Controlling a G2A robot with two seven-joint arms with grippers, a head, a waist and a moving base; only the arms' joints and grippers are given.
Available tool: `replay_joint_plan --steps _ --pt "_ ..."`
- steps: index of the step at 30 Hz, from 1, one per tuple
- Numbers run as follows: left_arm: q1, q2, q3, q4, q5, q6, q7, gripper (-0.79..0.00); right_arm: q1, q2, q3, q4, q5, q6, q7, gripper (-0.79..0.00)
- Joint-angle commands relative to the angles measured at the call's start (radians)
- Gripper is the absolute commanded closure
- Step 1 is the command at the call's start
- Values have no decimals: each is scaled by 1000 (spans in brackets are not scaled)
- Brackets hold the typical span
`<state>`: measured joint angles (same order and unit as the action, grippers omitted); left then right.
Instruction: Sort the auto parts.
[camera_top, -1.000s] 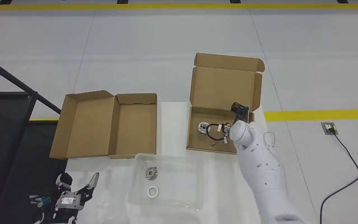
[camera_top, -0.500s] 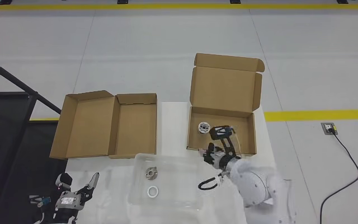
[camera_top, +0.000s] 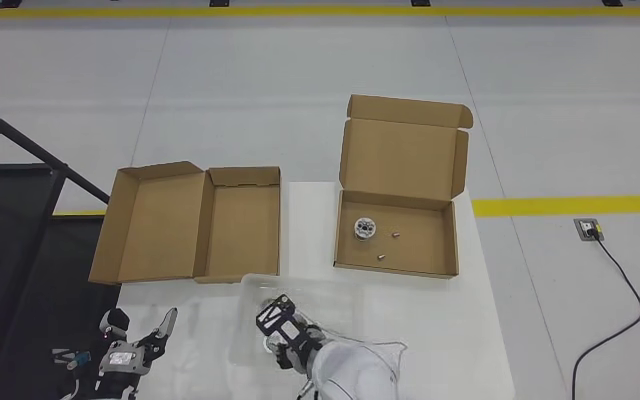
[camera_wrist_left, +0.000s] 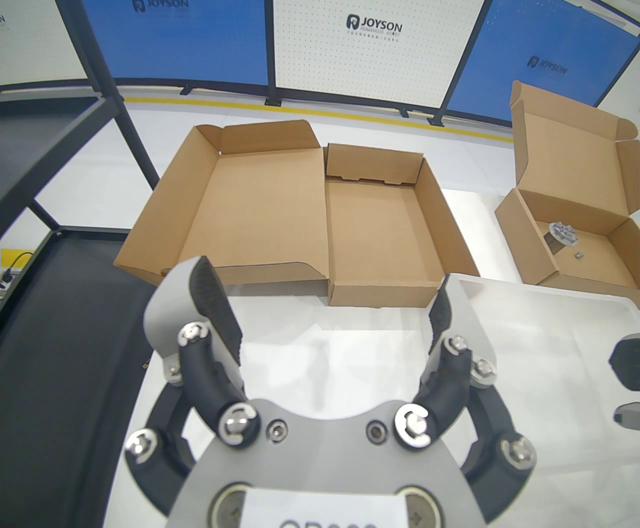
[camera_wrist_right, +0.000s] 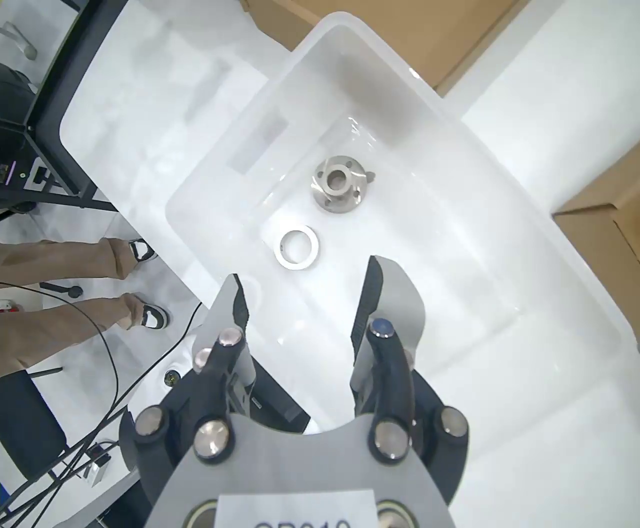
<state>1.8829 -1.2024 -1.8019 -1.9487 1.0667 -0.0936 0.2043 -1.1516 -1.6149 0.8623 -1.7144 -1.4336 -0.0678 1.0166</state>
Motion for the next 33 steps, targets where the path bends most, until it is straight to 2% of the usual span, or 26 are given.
replay_joint_plan --steps 1,2,3,18,22,26,29,33 --pt "0 0 0 0 0 0 0 -785 56 -13 -25 87 40 7 -18 -533" --pt "0 0 0 0 0 0 0 -785 83 -21 -36 121 52 21 -28 -683" --pt "0 0 0 0 0 0 0 -785 105 -27 -45 151 65 33 -31 -785" --pt "0 0 0 0 0 0 0 -785 114 -31 -47 188 81 37 -46 -785" --pt "-6 -1 2 -3 15 -6 -10 -785 107 -21 -82 184 -33 -52 -173 -785" --pt "-7 -3 3 -1 22 -10 -2 -785 83 -6 -81 169 -126 -115 -246 -785" --pt "-6 -5 4 -4 20 -14 10 -785 100 -3 -84 207 -167 -146 -274 -785" --pt "-2 -7 5 -9 25 -20 17 -785 162 -12 -90 304 -148 -195 -319 -785"
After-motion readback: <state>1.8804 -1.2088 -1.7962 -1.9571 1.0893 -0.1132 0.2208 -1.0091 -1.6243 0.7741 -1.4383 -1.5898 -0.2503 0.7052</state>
